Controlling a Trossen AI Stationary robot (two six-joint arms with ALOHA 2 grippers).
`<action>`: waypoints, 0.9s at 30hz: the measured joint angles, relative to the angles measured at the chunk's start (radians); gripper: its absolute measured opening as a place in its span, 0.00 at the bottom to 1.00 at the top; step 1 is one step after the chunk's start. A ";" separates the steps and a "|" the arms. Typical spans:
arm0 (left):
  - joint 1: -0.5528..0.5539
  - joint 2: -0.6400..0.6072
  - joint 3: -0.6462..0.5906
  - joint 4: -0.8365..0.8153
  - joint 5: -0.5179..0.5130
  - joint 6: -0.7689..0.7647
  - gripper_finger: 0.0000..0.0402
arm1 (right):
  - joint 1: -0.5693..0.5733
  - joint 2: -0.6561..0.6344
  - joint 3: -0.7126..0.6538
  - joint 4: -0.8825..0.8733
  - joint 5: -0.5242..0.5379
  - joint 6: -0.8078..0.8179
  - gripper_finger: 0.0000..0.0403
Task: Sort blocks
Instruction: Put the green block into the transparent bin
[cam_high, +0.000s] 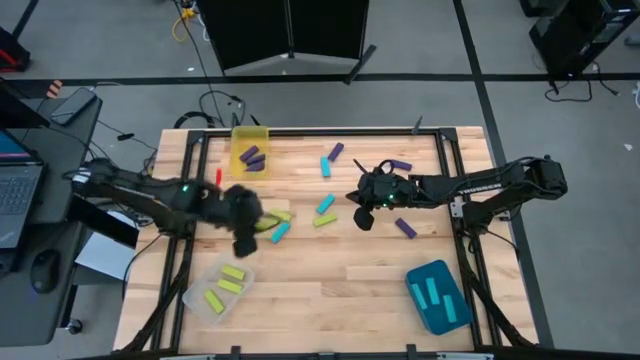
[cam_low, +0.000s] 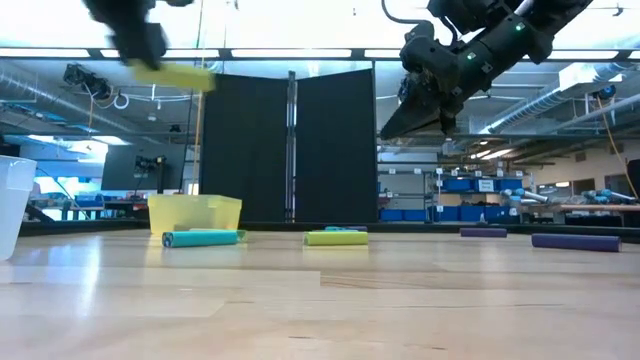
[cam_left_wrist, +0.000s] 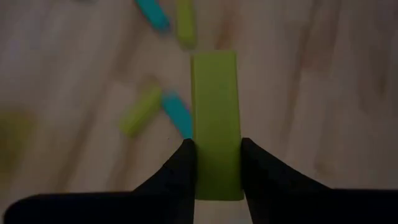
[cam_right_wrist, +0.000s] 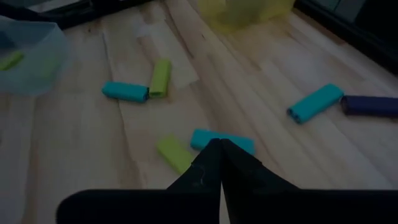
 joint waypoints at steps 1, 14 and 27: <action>-0.044 0.000 0.000 -0.035 0.001 -0.058 0.25 | -0.006 0.000 0.000 0.006 -0.007 -0.006 0.03; -0.556 0.007 -0.172 0.011 -0.010 -0.657 0.25 | -0.052 0.000 0.000 0.019 -0.055 -0.091 0.03; -0.707 0.006 -0.347 0.105 0.041 -0.900 0.25 | -0.053 0.000 0.000 0.019 -0.075 -0.097 0.03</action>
